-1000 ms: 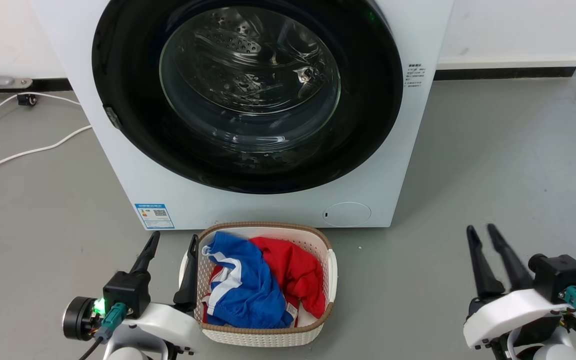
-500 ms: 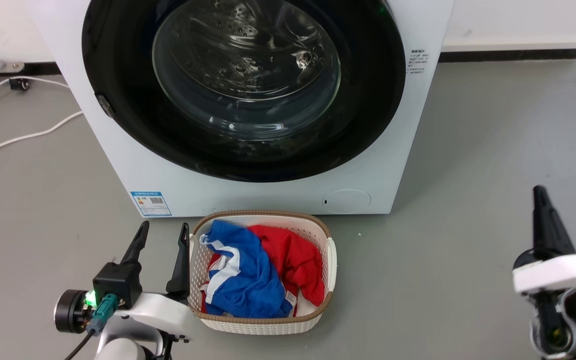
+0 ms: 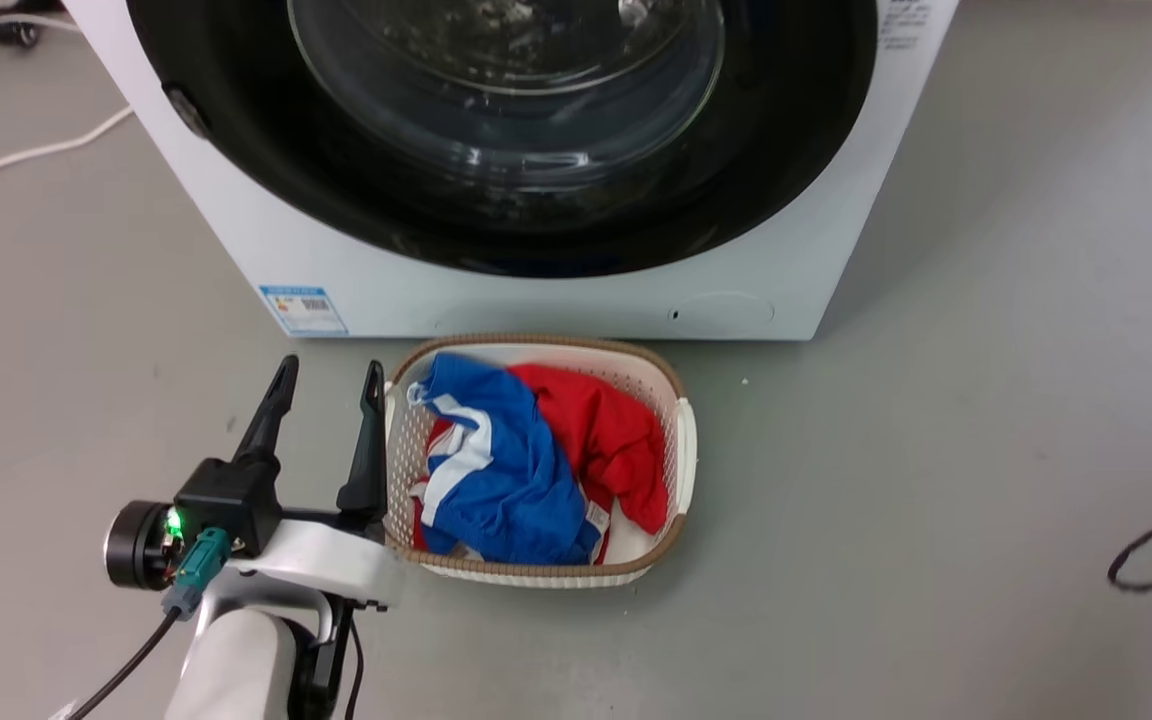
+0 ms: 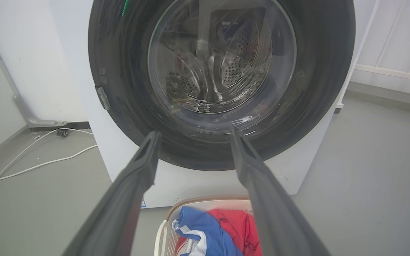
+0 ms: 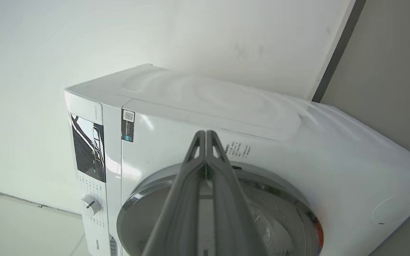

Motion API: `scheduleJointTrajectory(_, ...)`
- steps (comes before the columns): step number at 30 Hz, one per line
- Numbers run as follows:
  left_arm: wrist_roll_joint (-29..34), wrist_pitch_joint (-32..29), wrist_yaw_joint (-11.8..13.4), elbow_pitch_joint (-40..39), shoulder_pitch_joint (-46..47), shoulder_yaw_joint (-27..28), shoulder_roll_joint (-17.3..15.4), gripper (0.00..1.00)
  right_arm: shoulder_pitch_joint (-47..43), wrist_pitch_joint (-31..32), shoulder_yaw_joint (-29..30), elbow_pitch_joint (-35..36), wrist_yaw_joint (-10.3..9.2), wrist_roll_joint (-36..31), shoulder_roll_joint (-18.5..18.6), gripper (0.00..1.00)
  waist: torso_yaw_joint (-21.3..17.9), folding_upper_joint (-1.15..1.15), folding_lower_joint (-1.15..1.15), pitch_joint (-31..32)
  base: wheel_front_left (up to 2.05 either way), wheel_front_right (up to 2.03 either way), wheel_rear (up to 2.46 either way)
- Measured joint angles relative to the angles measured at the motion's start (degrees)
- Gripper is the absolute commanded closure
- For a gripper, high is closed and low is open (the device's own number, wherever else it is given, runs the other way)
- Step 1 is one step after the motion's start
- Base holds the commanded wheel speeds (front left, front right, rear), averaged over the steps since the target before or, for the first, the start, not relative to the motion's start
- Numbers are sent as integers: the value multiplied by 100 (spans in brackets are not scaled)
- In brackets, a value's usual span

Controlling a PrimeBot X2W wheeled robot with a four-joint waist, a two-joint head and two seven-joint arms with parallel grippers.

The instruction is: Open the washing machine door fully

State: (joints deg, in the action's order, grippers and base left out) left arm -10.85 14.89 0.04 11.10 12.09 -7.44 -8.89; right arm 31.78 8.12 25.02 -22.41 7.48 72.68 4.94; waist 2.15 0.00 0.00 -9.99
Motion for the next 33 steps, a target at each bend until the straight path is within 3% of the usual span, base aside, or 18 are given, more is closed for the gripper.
scheduleJointTrajectory(4,1,1,-16,-102,171,-29,31,0,759,701,213,-716,0,602,212,100,84,0,0,-295,0,0,0)
scheduleJointTrajectory(10,20,4,-55,-253,414,-88,82,0,1961,1590,203,-2011,0,744,711,100,230,0,0,-712,0,0,0)
scheduleJointTrajectory(15,62,18,-107,-397,596,-97,126,0,3015,2029,15,-2858,0,546,1018,100,343,0,0,-1033,0,0,0)
scheduleJointTrajectory(23,113,18,-172,-613,812,-96,205,0,4490,2583,-463,-3687,0,-30,1152,100,507,0,0,-1489,0,0,0)
scheduleJointTrajectory(33,203,18,-234,-734,917,-116,324,0,5440,2951,-928,-4383,0,-710,1154,100,660,0,0,-1838,0,0,0)
